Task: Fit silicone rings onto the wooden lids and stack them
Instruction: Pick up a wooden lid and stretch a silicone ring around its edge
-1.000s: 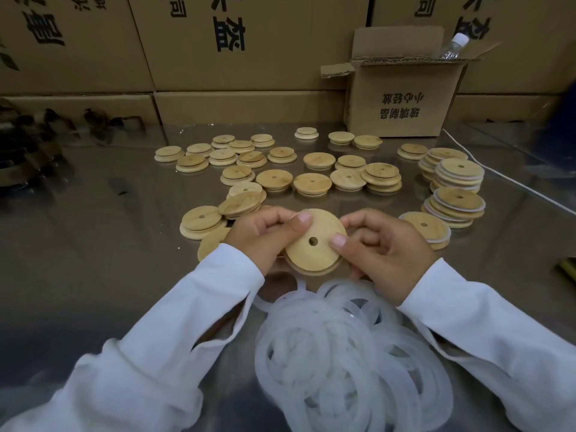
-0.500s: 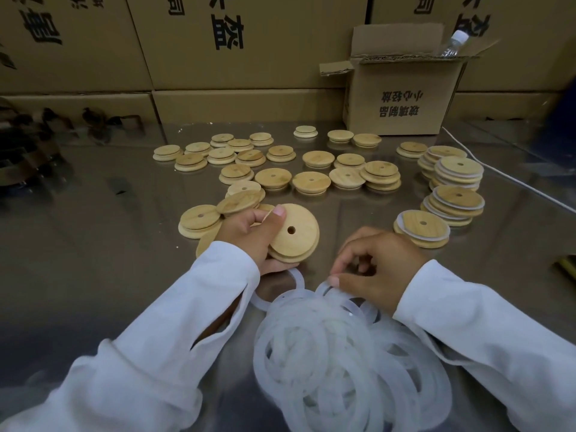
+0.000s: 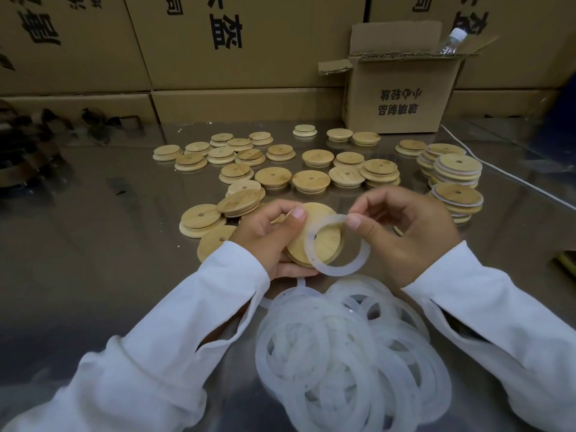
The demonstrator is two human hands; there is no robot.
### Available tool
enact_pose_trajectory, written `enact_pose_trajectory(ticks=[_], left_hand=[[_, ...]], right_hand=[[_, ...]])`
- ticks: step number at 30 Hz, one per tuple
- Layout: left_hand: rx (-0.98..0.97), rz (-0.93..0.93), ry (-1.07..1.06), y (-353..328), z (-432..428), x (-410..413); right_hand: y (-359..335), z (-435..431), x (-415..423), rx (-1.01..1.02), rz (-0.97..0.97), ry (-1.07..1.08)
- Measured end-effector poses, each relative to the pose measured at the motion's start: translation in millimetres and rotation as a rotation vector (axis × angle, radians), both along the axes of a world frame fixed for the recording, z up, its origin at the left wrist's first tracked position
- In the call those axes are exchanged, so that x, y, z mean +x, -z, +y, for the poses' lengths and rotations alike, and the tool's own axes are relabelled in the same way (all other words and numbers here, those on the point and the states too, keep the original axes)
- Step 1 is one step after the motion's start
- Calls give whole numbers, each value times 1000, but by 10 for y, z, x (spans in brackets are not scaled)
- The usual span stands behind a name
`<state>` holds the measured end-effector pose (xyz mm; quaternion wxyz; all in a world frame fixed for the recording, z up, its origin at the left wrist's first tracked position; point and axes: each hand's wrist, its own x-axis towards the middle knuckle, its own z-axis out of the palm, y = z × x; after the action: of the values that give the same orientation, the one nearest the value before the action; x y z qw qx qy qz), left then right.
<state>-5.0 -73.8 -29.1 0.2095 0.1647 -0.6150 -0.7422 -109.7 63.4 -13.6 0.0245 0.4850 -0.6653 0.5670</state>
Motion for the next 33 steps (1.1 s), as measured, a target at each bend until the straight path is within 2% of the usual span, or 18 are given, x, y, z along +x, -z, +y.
enact_pose_trajectory(ticks=[3, 8, 14, 20, 33], left_hand=[[0, -7, 25, -3, 29, -1], [106, -25, 104, -7, 92, -15], [144, -80, 174, 7, 118, -42], [43, -85, 237, 34, 120, -10], [-24, -42, 105, 39, 68, -39]], right_hand=[[-3, -22, 27, -77, -128, -37], [37, -64, 74, -106, -239, -9], [104, -116, 92, -68, -227, 55], [147, -121, 86, -24, -222, 81], [152, -115, 37, 7, -228, 141]])
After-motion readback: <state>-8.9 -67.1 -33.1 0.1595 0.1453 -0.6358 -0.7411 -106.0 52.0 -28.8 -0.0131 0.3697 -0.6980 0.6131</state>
